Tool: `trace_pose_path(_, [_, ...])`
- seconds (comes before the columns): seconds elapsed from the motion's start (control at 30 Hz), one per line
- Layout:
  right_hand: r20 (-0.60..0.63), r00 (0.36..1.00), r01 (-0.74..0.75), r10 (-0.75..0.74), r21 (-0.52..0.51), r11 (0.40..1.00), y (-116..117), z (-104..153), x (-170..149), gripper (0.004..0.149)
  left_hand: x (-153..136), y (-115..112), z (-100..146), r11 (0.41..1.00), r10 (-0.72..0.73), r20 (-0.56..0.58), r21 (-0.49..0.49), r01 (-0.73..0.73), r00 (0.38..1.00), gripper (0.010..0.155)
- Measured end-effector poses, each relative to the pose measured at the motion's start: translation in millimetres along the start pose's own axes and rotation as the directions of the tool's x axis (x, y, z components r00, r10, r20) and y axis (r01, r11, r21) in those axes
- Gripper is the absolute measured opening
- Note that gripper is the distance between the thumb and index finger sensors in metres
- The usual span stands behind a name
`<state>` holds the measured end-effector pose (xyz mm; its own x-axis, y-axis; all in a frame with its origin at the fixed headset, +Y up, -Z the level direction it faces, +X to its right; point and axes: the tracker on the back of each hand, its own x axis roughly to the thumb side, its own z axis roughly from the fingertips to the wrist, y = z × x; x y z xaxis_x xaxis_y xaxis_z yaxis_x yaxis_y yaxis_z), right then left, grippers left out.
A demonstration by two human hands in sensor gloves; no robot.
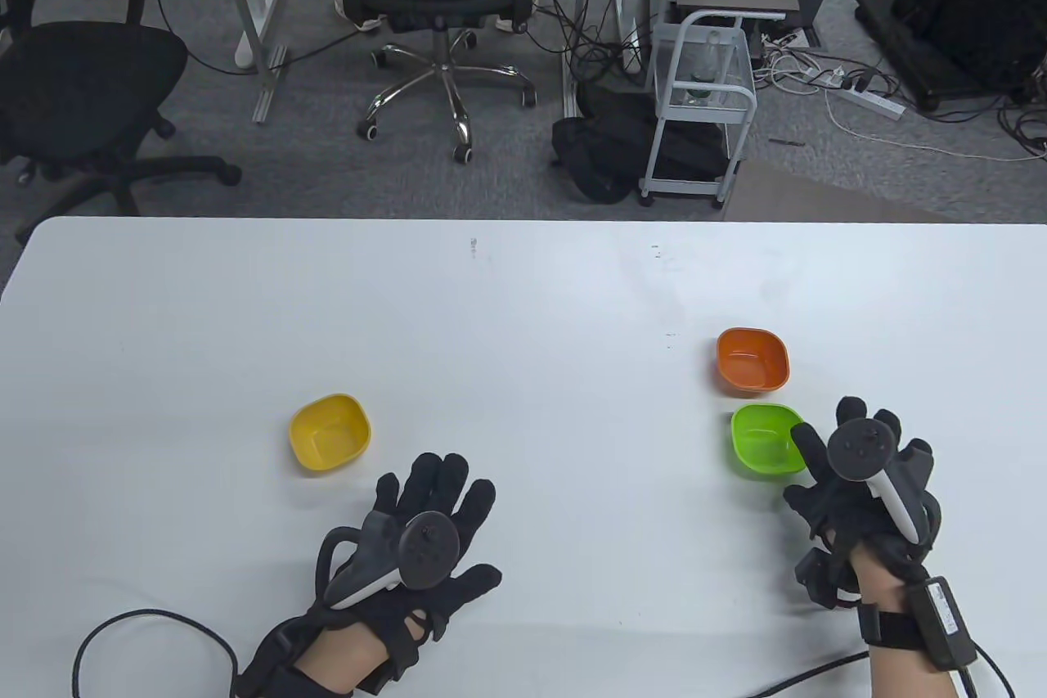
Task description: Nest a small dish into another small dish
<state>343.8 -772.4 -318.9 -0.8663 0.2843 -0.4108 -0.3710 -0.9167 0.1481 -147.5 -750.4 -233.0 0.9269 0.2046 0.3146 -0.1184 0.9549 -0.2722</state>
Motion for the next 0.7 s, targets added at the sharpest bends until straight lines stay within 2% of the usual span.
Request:
trace_pose_path(0.1, [-0.015, 0.996, -0.09, 0.09, 0.001, 0.996, 14.0, -5.0, 4.4, 0.061, -2.5, 2.9, 2.4, 1.0, 0.004, -0.011, 0.016, -0.004, 1.0, 0.085])
trace_pose_path(0.23, [-0.006, 0.994, -0.112, 0.112, -0.038, 0.993, 22.6, -7.0, 9.1, 0.045, -4.1, 4.8, 3.3, 1.0, 0.011, -0.017, 0.025, -0.011, 1.0, 0.085])
trace_pose_path(0.3, [-0.002, 0.994, -0.106, 0.106, -0.048, 0.993, 22.6, -6.7, 10.1, 0.044, -4.2, 5.2, 3.3, 1.0, 0.013, -0.017, 0.027, -0.012, 1.0, 0.085])
trace_pose_path(0.5, [0.05, 0.997, -0.056, 0.064, -0.148, 0.987, 13.3, 1.3, 16.4, 0.04, -4.4, 4.2, 2.6, 1.0, 0.009, -0.017, 0.021, -0.008, 1.0, 0.085])
trace_pose_path(0.63, [0.18, 0.981, 0.104, -0.067, -0.202, 0.974, -5.6, 15.5, 24.9, 0.04, -5.6, 3.4, 1.4, 1.0, 0.017, -0.025, 0.009, -0.017, 1.0, 0.085])
trace_pose_path(0.7, [0.247, 0.966, 0.131, -0.071, -0.233, 0.964, -13.6, 26.6, 39.1, 0.04, -6.1, 4.8, 2.2, 1.0, 0.02, -0.024, 0.017, -0.02, 0.999, 0.085])
